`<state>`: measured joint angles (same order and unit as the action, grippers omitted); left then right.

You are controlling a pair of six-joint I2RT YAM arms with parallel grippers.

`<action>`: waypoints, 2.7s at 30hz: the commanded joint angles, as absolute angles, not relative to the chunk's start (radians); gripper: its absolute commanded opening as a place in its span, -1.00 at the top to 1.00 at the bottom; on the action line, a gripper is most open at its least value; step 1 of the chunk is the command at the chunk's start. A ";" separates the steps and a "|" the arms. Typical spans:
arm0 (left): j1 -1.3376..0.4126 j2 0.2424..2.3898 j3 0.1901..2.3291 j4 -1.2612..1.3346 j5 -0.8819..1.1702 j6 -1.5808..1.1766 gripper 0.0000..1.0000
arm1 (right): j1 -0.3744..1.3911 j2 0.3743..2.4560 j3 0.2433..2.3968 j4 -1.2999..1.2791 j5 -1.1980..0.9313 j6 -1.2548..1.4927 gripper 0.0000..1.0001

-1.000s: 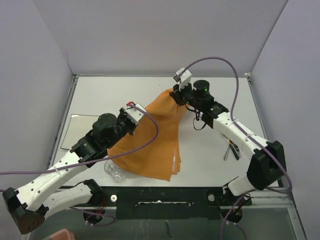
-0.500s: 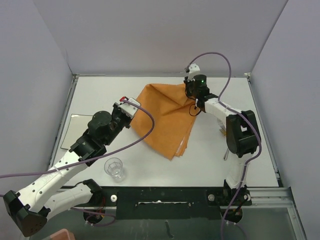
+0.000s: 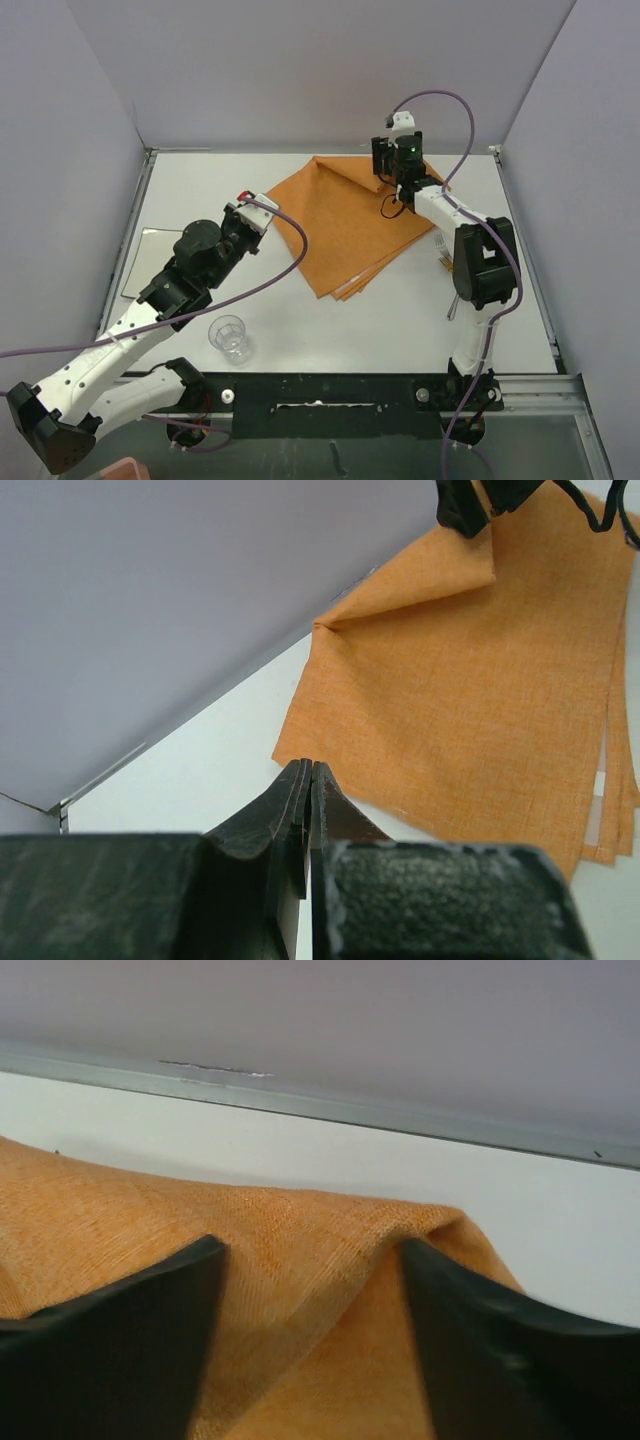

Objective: Set the dinner table for one person
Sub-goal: Flatten out the napkin at the center of the board.

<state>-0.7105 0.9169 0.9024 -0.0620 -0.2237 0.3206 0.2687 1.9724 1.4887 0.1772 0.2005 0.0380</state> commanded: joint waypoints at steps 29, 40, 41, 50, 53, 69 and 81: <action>-0.562 1.786 1.143 0.415 -0.044 -0.367 1.00 | 0.383 1.379 1.059 0.100 0.189 0.130 1.00; -0.542 2.099 1.320 0.439 0.012 -0.552 1.00 | 0.405 1.665 1.226 -0.098 0.266 0.204 1.00; -0.542 2.114 1.323 0.438 0.016 -0.566 1.00 | 0.394 1.701 1.250 -0.116 0.252 0.228 1.00; -0.555 2.119 1.237 0.449 0.051 -0.598 1.00 | 0.324 2.056 1.569 -0.293 0.243 0.345 1.00; -0.555 2.067 1.184 0.443 0.049 -0.581 1.00 | 0.318 2.129 1.602 -0.311 0.228 0.354 1.00; -0.527 1.769 1.375 0.010 -0.049 -0.371 1.00 | 0.485 2.136 1.431 -0.428 0.223 0.435 1.00; -0.509 1.531 1.320 -0.034 -0.135 -0.335 1.00 | 0.701 2.047 1.416 -0.545 0.116 0.673 1.00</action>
